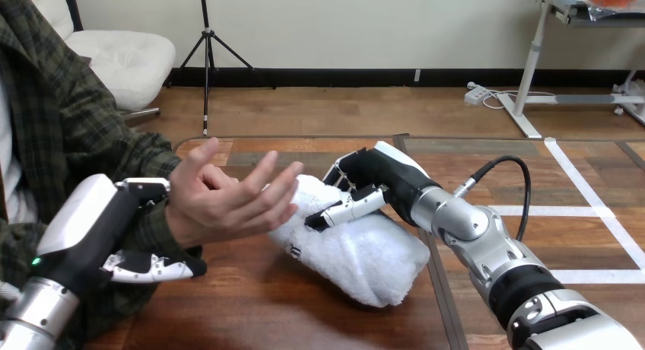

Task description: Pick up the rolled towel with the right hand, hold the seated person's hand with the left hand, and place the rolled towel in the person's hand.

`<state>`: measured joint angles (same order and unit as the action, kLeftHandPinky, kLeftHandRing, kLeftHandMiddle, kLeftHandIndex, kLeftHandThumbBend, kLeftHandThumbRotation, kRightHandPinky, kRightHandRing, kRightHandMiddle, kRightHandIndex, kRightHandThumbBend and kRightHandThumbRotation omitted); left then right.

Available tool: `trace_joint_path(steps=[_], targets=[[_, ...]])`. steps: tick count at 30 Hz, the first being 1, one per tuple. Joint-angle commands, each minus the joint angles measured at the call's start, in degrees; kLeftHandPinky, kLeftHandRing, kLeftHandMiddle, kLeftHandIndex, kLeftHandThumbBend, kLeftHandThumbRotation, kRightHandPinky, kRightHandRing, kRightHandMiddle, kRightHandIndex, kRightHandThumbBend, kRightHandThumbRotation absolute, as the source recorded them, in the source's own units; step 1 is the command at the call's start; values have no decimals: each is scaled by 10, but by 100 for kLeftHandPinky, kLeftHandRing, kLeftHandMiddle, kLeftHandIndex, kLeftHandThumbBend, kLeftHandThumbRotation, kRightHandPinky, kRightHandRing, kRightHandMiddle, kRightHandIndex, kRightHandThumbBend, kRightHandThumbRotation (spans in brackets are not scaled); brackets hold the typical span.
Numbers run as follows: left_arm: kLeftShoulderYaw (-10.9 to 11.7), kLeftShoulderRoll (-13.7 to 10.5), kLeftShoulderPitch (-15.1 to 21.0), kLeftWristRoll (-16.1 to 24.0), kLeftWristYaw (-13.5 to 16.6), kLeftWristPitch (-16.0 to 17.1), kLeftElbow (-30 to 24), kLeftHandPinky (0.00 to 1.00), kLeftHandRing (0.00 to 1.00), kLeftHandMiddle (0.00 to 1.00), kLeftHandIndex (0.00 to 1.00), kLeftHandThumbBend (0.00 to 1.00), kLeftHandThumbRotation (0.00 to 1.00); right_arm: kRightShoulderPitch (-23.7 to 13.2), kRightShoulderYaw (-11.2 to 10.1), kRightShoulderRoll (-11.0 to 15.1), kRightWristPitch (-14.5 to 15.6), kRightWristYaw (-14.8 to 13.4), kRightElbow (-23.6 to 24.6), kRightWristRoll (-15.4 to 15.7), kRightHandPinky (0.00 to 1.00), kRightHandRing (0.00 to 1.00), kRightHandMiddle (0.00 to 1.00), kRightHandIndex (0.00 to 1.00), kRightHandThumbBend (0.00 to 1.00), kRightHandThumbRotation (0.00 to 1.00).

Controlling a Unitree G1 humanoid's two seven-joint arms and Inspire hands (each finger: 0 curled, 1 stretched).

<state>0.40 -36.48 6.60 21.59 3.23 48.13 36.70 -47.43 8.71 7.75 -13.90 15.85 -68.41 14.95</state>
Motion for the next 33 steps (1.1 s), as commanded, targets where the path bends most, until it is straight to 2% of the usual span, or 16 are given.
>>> trace_joint_path(steps=[1, 4, 8, 16, 19, 22, 33], targets=[[-29, 37, 6, 11, -1, 0, -35, 35, 41, 48, 48, 84, 12, -93, 0, -7, -34, -2, 6, -1, 25, 29, 35, 40, 85, 0], [-30, 40, 2, 10, -5, -2, -40, 35, 41, 48, 48, 84, 12, -97, 4, -8, -33, 0, 8, 3, 24, 28, 35, 40, 85, 0], [-28, 44, -6, 8, -8, -10, -51, 34, 41, 48, 48, 85, 12, -98, 2, -12, -46, 4, 6, 1, 24, 28, 35, 39, 85, 0], [-27, 45, -21, 9, -12, -22, -71, 34, 40, 48, 48, 85, 13, -106, 7, -17, -39, 7, 7, 8, 23, 29, 36, 41, 84, 0], [-26, 44, -30, 2, -21, -32, -86, 33, 40, 48, 48, 85, 13, -108, 2, -21, -34, 11, 10, 1, 24, 29, 36, 41, 84, 0], [-25, 48, -34, -9, -26, -32, -87, 32, 39, 47, 48, 85, 13, -111, 4, -24, -31, 10, 11, 3, 24, 29, 37, 41, 85, 0], [-24, 48, -39, -8, -23, -20, -76, 31, 38, 46, 48, 85, 13, -116, 5, -29, -39, 18, 19, 2, 25, 30, 37, 41, 85, 0]])
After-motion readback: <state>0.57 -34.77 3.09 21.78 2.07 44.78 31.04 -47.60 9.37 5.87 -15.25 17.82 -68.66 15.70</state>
